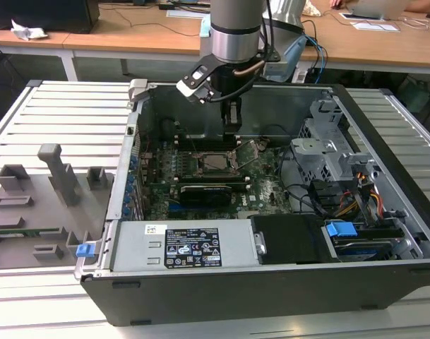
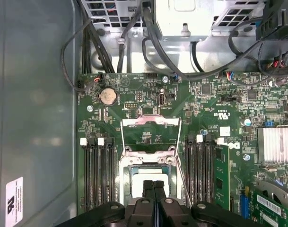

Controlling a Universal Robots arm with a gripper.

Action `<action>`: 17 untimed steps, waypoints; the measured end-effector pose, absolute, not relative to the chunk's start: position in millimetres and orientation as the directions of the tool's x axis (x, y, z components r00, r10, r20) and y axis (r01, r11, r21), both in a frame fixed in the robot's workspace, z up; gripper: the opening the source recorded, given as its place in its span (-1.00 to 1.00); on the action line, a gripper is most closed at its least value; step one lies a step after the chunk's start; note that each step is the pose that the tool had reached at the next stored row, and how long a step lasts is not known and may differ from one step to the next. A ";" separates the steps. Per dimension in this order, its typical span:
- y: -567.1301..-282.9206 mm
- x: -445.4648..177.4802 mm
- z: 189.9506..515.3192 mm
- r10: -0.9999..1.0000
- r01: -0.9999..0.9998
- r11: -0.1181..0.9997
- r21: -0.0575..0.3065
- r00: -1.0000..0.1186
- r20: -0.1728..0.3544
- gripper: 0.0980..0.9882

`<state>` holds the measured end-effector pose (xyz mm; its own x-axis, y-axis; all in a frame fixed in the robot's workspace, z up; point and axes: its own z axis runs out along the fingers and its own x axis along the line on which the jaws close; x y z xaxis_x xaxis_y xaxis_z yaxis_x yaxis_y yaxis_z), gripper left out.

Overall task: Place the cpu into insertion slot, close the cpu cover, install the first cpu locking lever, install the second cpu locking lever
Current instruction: 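Close the cpu cover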

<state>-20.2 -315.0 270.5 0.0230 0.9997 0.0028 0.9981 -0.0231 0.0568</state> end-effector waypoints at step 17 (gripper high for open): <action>-313.3 -9.6 270.4 1.000 0.998 -0.023 0.057 0.023 0.002 -0.98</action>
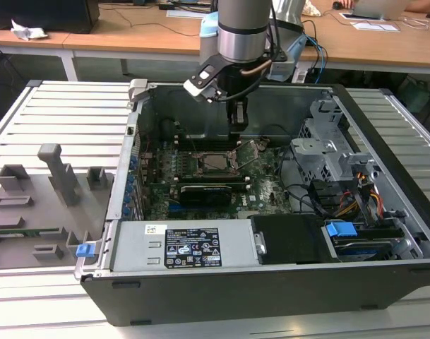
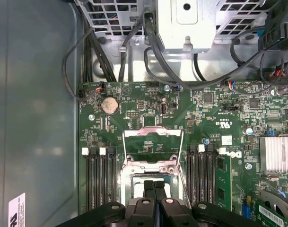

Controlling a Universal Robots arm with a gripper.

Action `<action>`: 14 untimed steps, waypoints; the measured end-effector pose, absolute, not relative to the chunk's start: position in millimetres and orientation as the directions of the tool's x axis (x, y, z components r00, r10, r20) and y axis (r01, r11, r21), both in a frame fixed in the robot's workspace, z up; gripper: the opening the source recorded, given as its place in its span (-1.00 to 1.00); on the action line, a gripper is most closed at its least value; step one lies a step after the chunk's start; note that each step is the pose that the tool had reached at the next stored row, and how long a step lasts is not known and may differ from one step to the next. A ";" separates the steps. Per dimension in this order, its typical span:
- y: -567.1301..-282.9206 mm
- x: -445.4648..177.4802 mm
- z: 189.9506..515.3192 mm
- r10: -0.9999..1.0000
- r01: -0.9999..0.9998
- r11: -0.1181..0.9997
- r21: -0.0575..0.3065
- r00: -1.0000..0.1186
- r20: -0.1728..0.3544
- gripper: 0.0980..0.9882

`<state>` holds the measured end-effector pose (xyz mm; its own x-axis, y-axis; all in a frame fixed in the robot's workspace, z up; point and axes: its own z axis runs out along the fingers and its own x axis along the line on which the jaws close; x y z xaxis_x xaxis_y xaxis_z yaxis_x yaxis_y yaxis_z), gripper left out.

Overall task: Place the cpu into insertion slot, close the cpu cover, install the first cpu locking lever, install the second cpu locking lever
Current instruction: 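Close the cpu cover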

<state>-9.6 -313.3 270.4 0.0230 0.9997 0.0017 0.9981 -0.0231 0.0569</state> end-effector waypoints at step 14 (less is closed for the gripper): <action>-311.9 9.3 270.5 1.000 0.998 -0.023 0.056 0.023 0.001 -0.98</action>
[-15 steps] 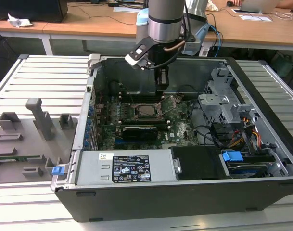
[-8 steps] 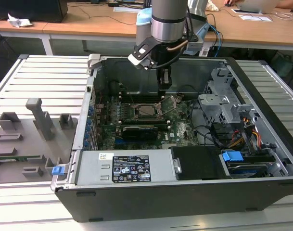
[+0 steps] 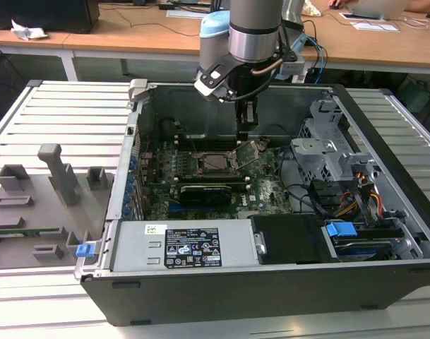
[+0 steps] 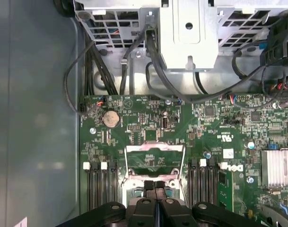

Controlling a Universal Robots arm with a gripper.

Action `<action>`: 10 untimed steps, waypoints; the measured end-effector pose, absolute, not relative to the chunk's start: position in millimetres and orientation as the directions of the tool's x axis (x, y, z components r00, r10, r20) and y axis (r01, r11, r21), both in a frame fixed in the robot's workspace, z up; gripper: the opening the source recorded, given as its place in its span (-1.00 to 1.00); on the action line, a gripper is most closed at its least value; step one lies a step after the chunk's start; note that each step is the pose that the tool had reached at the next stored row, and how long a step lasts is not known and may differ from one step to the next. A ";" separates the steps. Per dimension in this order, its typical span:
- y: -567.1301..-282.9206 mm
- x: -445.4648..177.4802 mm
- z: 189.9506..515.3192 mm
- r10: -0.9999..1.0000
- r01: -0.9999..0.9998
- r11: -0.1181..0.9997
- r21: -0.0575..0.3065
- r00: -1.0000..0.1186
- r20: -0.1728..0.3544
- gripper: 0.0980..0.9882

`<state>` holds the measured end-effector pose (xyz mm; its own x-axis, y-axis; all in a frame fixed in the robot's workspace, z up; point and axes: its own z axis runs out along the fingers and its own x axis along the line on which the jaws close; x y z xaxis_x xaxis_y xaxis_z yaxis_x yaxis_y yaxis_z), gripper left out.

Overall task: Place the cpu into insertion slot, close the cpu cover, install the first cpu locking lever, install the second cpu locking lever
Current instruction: 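Close the cpu cover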

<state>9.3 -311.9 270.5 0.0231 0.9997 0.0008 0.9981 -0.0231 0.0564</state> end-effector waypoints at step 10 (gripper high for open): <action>-311.9 28.2 270.0 1.000 0.998 -0.023 0.055 0.023 0.001 -0.98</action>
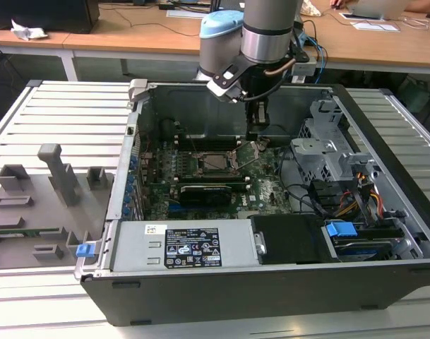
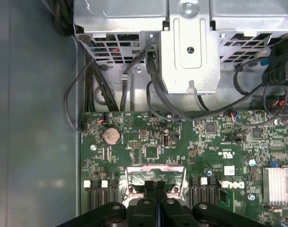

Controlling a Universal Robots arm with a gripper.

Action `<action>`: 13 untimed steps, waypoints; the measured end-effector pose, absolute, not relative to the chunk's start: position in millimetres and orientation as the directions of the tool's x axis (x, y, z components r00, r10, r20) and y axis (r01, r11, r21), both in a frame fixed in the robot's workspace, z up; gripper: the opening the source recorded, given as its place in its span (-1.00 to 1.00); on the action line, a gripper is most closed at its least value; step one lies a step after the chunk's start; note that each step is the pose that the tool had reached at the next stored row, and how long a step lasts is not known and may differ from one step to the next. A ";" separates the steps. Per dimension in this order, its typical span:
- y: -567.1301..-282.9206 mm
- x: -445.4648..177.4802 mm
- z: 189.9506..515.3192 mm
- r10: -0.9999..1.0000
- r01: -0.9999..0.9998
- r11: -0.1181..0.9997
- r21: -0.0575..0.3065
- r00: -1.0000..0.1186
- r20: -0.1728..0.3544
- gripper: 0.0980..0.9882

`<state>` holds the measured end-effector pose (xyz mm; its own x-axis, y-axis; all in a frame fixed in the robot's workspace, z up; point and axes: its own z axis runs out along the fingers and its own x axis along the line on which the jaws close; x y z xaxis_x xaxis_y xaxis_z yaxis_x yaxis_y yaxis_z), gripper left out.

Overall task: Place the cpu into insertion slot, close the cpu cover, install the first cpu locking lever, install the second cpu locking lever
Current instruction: 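Close the cpu cover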

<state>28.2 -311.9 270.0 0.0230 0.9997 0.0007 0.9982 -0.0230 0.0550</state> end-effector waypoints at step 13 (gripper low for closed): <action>-324.3 30.5 268.3 1.000 0.998 -0.014 0.055 0.014 -0.001 -0.98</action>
<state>30.5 -324.3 268.3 0.0144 0.9999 -0.0009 0.9984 -0.0143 0.0552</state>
